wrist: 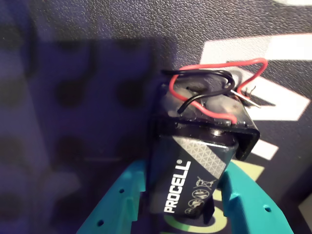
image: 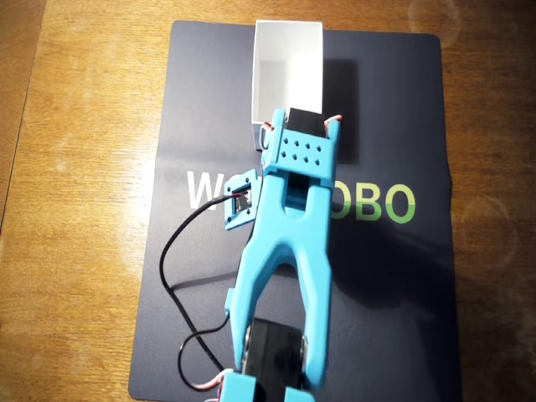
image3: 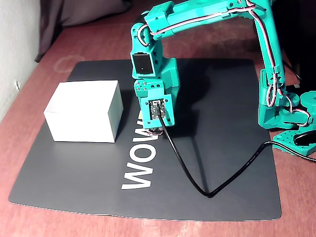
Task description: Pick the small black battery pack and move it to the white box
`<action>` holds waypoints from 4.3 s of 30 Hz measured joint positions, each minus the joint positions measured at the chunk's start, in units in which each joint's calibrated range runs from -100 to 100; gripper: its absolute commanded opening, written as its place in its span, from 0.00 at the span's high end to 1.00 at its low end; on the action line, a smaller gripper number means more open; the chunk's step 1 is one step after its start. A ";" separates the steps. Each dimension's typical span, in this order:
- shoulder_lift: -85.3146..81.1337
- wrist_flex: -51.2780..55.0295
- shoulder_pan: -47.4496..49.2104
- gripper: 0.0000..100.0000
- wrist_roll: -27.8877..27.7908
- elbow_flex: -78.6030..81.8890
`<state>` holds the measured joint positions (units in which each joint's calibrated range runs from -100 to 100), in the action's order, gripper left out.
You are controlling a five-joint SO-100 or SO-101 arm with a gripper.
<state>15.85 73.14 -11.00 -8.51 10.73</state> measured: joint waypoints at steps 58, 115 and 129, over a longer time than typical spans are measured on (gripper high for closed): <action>1.27 1.66 1.61 0.91 2.42 1.00; -17.20 5.06 7.54 0.92 -0.21 2.55; -20.93 -7.24 12.86 0.92 -7.46 -6.82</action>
<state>-5.08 65.90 1.85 -15.97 3.91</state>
